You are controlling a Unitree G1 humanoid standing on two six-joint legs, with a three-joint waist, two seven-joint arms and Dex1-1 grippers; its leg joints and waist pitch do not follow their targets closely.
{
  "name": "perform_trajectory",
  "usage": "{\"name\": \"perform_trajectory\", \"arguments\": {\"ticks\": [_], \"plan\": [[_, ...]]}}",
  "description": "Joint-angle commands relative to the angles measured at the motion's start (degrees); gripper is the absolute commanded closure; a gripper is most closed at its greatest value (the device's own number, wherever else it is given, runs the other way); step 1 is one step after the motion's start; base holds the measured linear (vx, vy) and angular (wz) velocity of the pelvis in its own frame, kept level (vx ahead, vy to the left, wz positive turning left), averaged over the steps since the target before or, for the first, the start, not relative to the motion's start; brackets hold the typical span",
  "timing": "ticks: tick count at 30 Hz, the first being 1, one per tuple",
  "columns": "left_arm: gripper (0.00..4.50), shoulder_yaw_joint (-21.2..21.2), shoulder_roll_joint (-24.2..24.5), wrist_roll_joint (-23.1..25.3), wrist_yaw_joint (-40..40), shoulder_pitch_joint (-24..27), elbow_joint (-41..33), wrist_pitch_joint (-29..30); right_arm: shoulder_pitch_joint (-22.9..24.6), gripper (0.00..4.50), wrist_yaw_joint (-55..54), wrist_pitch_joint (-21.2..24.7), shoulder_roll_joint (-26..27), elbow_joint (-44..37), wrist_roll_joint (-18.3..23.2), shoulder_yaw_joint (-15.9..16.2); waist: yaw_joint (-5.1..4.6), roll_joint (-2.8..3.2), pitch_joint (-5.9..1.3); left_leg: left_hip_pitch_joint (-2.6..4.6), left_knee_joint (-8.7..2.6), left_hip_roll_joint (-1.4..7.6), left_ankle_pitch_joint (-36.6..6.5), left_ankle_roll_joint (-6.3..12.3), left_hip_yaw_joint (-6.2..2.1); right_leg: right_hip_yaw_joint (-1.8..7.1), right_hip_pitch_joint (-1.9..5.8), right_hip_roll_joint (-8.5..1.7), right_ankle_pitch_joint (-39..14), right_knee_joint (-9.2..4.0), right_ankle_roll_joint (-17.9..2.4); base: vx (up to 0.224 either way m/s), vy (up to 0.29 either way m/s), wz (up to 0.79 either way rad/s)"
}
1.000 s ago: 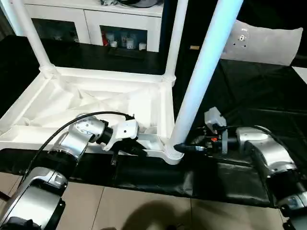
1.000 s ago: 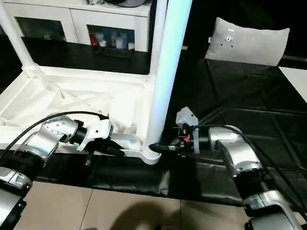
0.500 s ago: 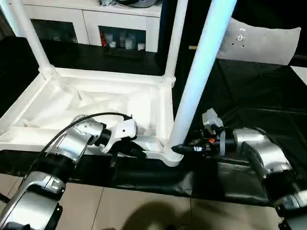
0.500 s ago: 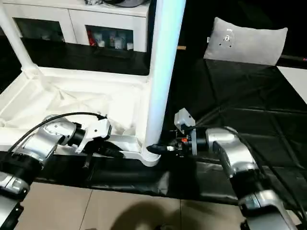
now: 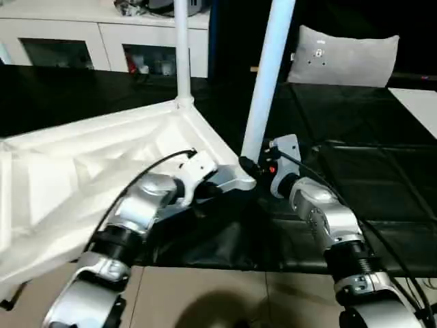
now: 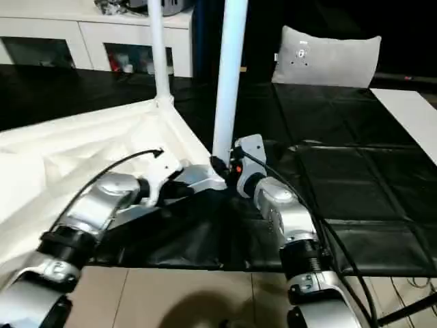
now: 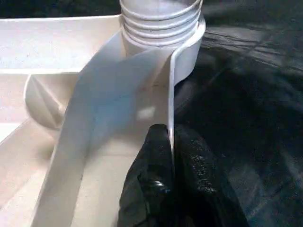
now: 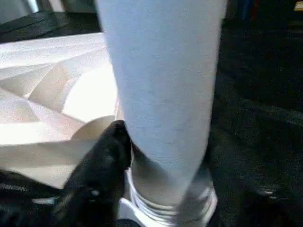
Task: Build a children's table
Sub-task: Rotate leg to tighten
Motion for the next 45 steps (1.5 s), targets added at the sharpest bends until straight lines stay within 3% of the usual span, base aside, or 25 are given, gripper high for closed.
{"name": "perform_trajectory", "arguments": {"ticks": [1, 5, 6, 8, 11, 13, 16, 20, 24, 25, 27, 28, 29, 30, 40, 45], "plan": [[4.5, -1.81, -2.04, -0.5, 1.45, -0.69, 0.03, -2.38, 1.25, 1.68, 4.72, 0.15, 0.91, -1.31, 2.57, 0.66, 0.27, 0.36, -2.79, -0.58, -4.7, 0.1, -14.33, 3.71, 0.53, 1.16, 3.09, -2.95, -27.95, -5.16, -5.59, 0.0, 0.0, 0.0], [4.5, -3.11, 0.3, 1.17, -0.62, -0.02, 0.16, -5.71, 2.14, 1.26, 9.25, -0.7, -3.37, -2.95, 3.63, -0.91, 0.5, 0.36, -3.14, -0.65, -4.7, 0.18, -13.07, 4.24, 0.66, 1.56, 3.49, -3.13, -22.35, -4.41, -8.12, 0.0, 0.0, 0.0], [4.5, -3.51, 0.91, 1.52, -1.28, 0.15, 0.2, -6.34, 2.31, 1.12, 10.37, -0.83, -4.52, -3.22, 3.84, -1.13, 0.6, 0.11, -3.16, -0.89, -4.66, 0.16, -12.3, 4.67, 0.74, 1.57, 3.74, -3.13, -21.49, -4.33, -8.43, 0.0, 0.0, 0.0], [4.5, -3.94, 2.1, 1.24, -3.47, 0.62, 0.16, -7.48, 3.01, 1.0, 14.48, -1.05, -7.3, -4.56, 4.53, -1.03, 0.91, 0.29, -3.18, -0.76, -4.52, 0.15, -11.51, 5.04, 0.92, 1.61, 3.61, -3.3, -21.03, -4.35, -9.0, 0.0, 0.0, 0.0], [4.5, -4.86, 5.29, -0.63, -10.78, 1.82, -0.22, -11.82, 4.87, 0.72, 26.56, -2.07, -14.99, -7.68, 5.41, -0.35, 1.76, 0.04, -3.48, -1.09, -4.3, 0.2, -8.42, 6.36, 1.05, 1.75, 4.21, -3.41, -17.93, -3.82, -9.57, 0.0, 0.0, 0.0], [4.5, -6.1, 7.4, -1.95, -16.42, 2.77, -1.16, -14.36, 5.05, 0.57, 31.55, -4.24, -18.76, -7.5, 3.99, 1.02, 1.99, 0.32, -3.68, -1.4, -4.22, 0.51, -5.64, 7.04, 0.89, 1.81, 4.47, -3.69, -13.44, -3.06, -11.44, 0.0, 0.0, 0.0], [4.5, -7.64, 9.44, -2.05, -20.33, 3.09, -1.25, -16.73, 4.65, 0.49, 34.85, -6.27, -20.96, -6.71, 3.09, 1.99, 1.85, 0.36, -3.55, -1.32, -4.2, 0.37, -5.96, 6.74, 1.14, 1.76, 4.31, -3.41, -14.29, -3.26, -11.83, 0.0, 0.0, 0.0], [4.5, -9.72, 12.57, -1.46, -26.52, 2.51, 0.36, -22.29, 3.32, 0.49, 44.47, -6.7, -23.85, -6.22, 5.02, 3.33, 2.02, 0.42, -3.45, -0.89, -4.37, 0.69, -7.77, 6.42, 1.06, 1.69, 4.04, -3.36, -16.05, -3.4, -11.81, 0.0, 0.0, 0.0], [4.5, -10.79, 14.06, -1.79, -30.51, 1.99, 0.64, -24.53, 2.86, 0.86, 50.0, -6.14, -24.77, -6.36, 5.71, 5.15, 2.58, 0.37, -3.25, -0.71, -4.51, 0.92, -8.84, 5.91, 1.17, 1.64, 4.0, -3.37, -17.55, -3.36, -11.63, 0.0, 0.0, 0.0], [4.5, -11.56, 14.91, -1.76, -32.92, 1.64, 0.52, -25.98, 2.88, 0.96, 53.79, -5.71, -25.01, -6.74, 5.91, 7.13, 2.75, -0.01, -3.26, -0.69, -4.45, 0.91, -8.86, 5.81, 1.28, 1.66, 3.99, -3.39, -18.13, -3.47, -11.36, 0.0, 0.0, 0.0], [4.5, -12.18, 15.42, -1.68, -34.66, 1.28, 0.58, -27.17, 2.96, 1.18, 56.47, -5.61, -24.85, -6.79, 5.7, 8.87, 3.12, 0.27, -3.34, -0.79, -4.51, 1.06, -7.99, 5.69, 1.22, 1.69, 4.02, -3.47, -17.62, -3.23, -11.39, 0.0, 0.0, 0.0], [4.5, -12.27, 15.48, -1.67, -34.88, 1.23, 0.59, -27.32, 2.97, 1.18, 56.78, -5.57, -24.8, -6.78, 5.65, 9.11, 3.25, 0.28, -3.37, -0.69, -4.47, 1.11, -7.78, 5.46, 1.26, 1.72, 3.94, -3.45, -16.77, -3.1, -11.67, 0.0, 0.0, 0.0], [4.5, -12.51, 15.57, -1.56, -35.27, 1.09, 0.74, -27.82, 2.95, 1.23, 57.47, -5.77, -24.58, -6.54, 5.46, 9.57, 3.21, -0.13, -3.38, -0.81, -4.46, 1.13, -7.53, 5.41, 1.32, 1.74, 4.02, -3.45, -16.3, -3.03, -11.77, 0.0, 0.0, 0.0], [4.5, -12.83, 15.63, -1.47, -35.75, 0.94, 0.94, -28.59, 2.94, 1.37, 58.38, -6.11, -24.12, -6.11, 5.22, 10.21, 3.42, 0.09, -3.37, -0.73, -4.49, 1.12, -7.29, 5.21, 1.29, 1.76, 3.99, -3.52, -15.99, -2.95, -11.93, 0.0, 0.0, 0.0], [4.5, -12.47, 15.05, -2.45, -36.94, 0.82, 1.92, -29.5, 3.24, 2.37, 61.51, -4.06, -23.46, -5.95, 5.75, 11.86, 4.42, 0.0, -3.47, -0.64, -4.44, 1.13, -6.04, 4.56, 1.49, 1.88, 4.02, -3.54, -15.07, -2.74, -11.65, 0.0, 0.0, 0.0], [4.5, -10.58, 14.4, -5.17, -36.58, 2.02, 0.11, -24.93, 5.03, 2.52, 61.64, 0.16, -22.89, -9.02, 8.94, 10.51, 4.57, -0.17, -3.44, -0.71, -4.5, 1.22, -5.81, 4.36, 1.52, 1.87, 4.09, -3.59, -14.88, -2.59, -11.53, 0.0, 0.0, 0.0]]}}
